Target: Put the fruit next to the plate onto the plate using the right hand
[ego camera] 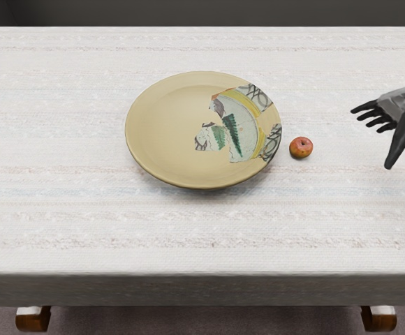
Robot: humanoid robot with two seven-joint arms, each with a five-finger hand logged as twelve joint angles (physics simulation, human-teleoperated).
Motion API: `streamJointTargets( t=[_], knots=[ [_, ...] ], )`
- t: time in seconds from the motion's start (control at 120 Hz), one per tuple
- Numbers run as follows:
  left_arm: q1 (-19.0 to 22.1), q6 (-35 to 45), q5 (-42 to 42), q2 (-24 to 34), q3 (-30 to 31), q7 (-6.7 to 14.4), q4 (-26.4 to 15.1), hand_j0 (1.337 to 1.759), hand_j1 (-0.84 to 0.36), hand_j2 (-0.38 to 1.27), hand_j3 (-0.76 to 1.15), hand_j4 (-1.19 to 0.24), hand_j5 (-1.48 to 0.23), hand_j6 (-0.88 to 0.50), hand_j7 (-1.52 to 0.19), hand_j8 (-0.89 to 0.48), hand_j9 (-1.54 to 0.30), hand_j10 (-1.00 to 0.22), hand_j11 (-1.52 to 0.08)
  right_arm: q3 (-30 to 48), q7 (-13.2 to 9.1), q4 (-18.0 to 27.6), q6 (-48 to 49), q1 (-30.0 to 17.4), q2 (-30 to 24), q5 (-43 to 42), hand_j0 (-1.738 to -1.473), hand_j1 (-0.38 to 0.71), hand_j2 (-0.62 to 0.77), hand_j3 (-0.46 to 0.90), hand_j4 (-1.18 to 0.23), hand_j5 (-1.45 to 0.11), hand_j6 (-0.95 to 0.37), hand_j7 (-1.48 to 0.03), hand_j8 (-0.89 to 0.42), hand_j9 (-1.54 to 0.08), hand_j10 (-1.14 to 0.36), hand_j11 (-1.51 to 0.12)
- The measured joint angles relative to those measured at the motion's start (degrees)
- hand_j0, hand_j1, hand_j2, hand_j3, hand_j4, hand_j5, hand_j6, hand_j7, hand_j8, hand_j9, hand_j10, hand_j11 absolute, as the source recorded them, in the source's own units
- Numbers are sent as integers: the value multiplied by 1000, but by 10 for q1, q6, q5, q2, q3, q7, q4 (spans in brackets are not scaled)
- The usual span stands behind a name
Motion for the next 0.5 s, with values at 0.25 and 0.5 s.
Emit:
streamJointTargets(
  t=[0.25,0.5],
  knots=[
    [0,0,0,0,0,0,0,1658,349,0,0,0,0,-1,0,0,0,0,0,0,0,5,0,19,33,3,-1658,-349,0,0,-4,0,-5,0,-4,0,-3,0],
    [0,0,0,0,0,0,0,1658,349,0,0,0,0,-1,0,0,0,0,0,-3,0,131,-15,22,-7,0,-1658,-349,0,0,-3,0,-5,0,-4,0,-3,0]
  ],
)
